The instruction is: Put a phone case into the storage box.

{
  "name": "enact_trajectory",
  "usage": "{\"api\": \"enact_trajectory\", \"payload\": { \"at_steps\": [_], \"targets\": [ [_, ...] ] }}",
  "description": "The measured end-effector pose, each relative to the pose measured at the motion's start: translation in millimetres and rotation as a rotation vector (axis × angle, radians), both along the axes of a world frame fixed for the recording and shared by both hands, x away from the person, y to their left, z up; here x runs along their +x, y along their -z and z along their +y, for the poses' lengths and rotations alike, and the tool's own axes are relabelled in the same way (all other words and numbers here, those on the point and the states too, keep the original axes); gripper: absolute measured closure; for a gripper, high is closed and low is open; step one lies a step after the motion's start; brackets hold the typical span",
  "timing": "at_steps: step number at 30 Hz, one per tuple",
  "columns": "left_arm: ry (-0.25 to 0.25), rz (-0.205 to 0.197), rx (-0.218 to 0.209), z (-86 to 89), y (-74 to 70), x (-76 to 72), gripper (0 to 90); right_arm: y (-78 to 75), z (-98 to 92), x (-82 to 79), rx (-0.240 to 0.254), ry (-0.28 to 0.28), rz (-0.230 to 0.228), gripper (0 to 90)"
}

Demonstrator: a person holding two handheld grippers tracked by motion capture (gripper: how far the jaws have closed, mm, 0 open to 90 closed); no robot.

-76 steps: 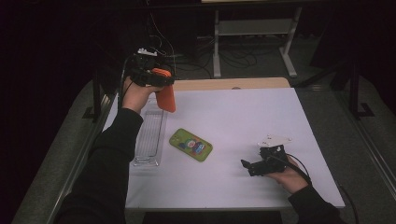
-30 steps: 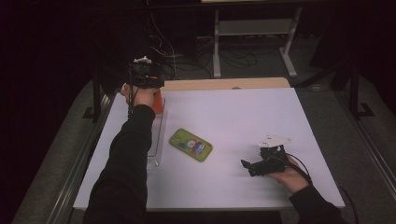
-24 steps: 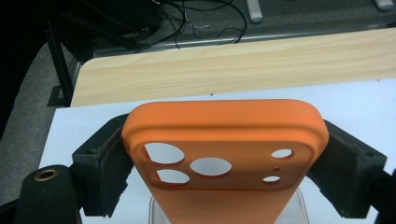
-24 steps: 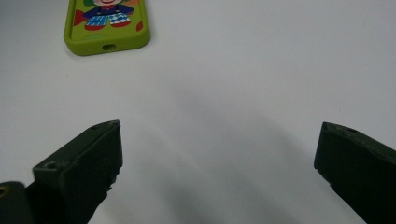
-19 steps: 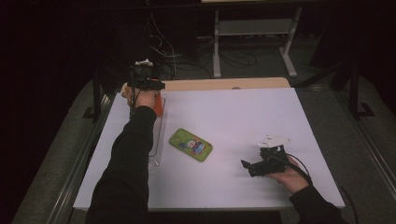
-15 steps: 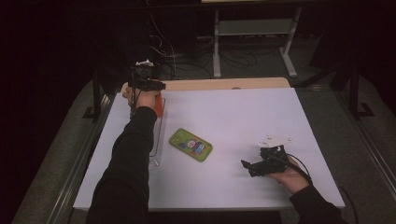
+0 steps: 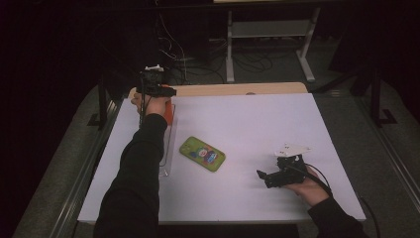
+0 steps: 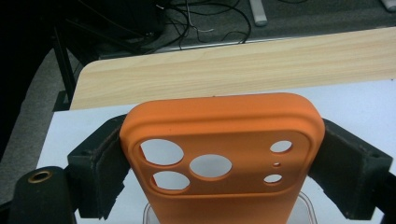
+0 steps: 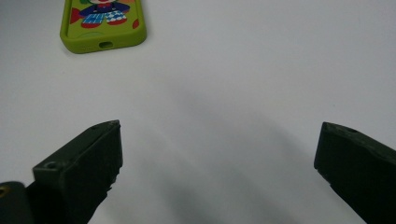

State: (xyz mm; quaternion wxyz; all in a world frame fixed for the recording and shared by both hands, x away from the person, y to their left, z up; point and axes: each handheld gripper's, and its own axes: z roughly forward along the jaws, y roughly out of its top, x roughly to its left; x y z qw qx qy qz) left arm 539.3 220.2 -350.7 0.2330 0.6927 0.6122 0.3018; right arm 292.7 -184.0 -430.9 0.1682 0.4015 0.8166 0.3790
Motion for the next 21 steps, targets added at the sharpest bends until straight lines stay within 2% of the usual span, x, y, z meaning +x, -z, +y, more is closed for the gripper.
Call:
{"api": "enact_trajectory", "payload": {
  "at_steps": [5, 11, 14, 15, 17, 21],
  "targets": [
    [0.003, 0.006, 0.008, 1.9, 0.3, 0.5, 6.1, 0.0, -0.5, -0.1, -0.007, -0.004, -0.001, 0.2],
    [0.011, 0.006, -0.005, 4.7, -1.6, -0.6, 0.3, 0.3, 0.4, 0.1, -0.004, -0.002, -0.001, 0.2],
    [0.032, 0.017, -0.027, 6.9, -4.7, -3.1, 0.0, 0.2, 0.2, 0.1, -0.001, 0.001, 0.002, 0.2],
    [0.052, 0.022, -0.017, 8.3, -6.2, -5.0, 0.0, 0.2, 0.2, 0.1, -0.001, 0.002, 0.003, 0.2],
    [0.068, 0.026, -0.025, 10.0, -8.7, -10.2, 0.0, 0.7, -0.5, 0.7, -0.013, -0.003, -0.002, 0.2],
    [0.113, 0.019, -0.066, 16.1, -17.0, -22.9, 0.0, 1.1, -0.8, 0.2, -0.017, 0.002, 0.005, 0.2]
  ]
}}
